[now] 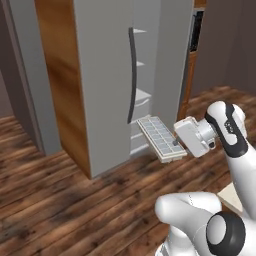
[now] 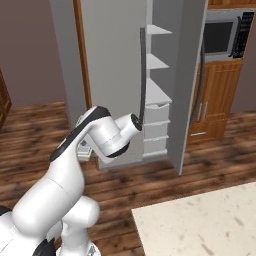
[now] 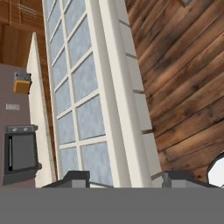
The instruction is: The ice cube tray has been filled with water. Take the tray and place it in the freezer to make ice. Close the freezer door after placing the tray.
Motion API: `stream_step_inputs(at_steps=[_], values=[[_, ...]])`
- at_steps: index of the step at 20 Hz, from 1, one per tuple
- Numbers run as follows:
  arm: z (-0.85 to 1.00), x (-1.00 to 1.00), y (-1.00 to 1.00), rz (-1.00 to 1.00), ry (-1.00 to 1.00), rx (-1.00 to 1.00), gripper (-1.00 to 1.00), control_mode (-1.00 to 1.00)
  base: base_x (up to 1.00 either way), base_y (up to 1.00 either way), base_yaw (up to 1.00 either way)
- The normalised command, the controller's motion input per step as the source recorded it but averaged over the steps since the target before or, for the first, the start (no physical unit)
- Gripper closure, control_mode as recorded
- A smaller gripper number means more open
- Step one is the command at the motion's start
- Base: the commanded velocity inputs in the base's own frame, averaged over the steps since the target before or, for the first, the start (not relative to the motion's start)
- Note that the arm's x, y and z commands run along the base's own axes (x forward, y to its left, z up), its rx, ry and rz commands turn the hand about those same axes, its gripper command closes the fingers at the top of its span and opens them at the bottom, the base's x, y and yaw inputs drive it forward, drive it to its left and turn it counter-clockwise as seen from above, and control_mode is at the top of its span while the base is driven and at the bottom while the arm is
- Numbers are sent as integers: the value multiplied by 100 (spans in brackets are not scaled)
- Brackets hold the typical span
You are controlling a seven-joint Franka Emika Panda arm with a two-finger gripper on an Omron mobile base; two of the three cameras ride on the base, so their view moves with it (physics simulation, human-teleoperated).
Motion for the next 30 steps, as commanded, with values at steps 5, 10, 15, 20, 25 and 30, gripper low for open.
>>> stream_step_inputs(at_steps=[5,10,15,20,25,30], values=[[0,0,0,0,0,0,100,100,48,-9,-11],[0,0,0,0,0,0,100,100,40,-9,-14],[0,0,0,0,0,0,100,100,52,-1,-19],[0,0,0,0,0,0,100,100,66,0,-23],[0,0,0,0,0,0,100,100,75,0,-30],[0,0,0,0,0,0,100,100,66,0,-29]])
